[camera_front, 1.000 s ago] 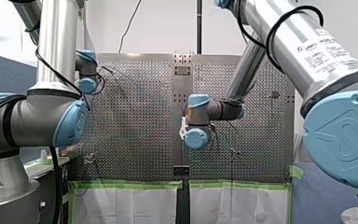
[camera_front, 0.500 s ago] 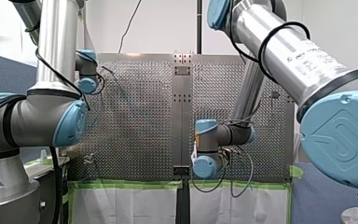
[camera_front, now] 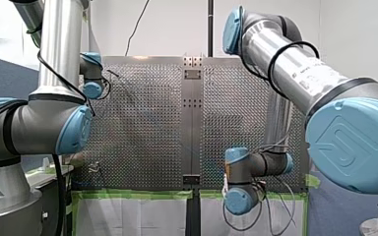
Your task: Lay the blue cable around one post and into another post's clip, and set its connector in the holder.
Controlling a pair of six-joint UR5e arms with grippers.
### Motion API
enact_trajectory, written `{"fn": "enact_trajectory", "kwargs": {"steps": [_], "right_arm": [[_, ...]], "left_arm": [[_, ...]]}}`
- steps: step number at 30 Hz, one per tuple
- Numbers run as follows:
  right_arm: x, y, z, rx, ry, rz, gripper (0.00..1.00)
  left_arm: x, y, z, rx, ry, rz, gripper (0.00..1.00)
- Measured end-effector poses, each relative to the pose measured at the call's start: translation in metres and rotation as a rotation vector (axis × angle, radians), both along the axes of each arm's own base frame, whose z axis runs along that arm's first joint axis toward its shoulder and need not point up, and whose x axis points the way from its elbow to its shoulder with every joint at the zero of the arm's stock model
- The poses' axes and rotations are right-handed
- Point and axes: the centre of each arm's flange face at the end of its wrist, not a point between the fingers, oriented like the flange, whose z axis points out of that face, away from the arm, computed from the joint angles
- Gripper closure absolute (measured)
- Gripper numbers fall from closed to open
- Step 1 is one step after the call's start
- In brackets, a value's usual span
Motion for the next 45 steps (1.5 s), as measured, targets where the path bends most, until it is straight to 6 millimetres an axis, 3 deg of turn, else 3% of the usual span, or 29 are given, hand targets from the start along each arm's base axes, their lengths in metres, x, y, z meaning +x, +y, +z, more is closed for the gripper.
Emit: {"fn": "enact_trajectory", "kwargs": {"steps": [5,14,21,31,36,45], "right_arm": [[-0.016,-0.004,-0.018,0.036,0.026,0.001,1.00],[-0.032,-0.028,-0.049,0.064,0.044,0.004,1.00],[-0.039,-0.063,-0.063,0.046,0.034,0.007,1.00],[-0.045,-0.127,-0.054,-0.029,-0.051,0.000,1.00],[-0.050,-0.167,-0.032,-0.096,-0.096,-0.001,1.00],[-0.071,-0.209,-0.014,-0.177,-0.172,-0.003,1.00]], "left_arm": [[0.000,0.000,0.000,0.001,0.001,0.000,0.00],[0.000,-0.001,-0.001,0.011,0.008,0.003,0.00],[-0.001,-0.001,-0.001,0.013,0.010,0.007,0.00],[-0.001,-0.003,-0.001,0.026,0.017,0.009,0.00],[-0.001,-0.004,-0.002,0.028,0.019,0.010,0.00],[-0.001,-0.004,-0.002,0.032,0.021,0.010,0.00]]}}
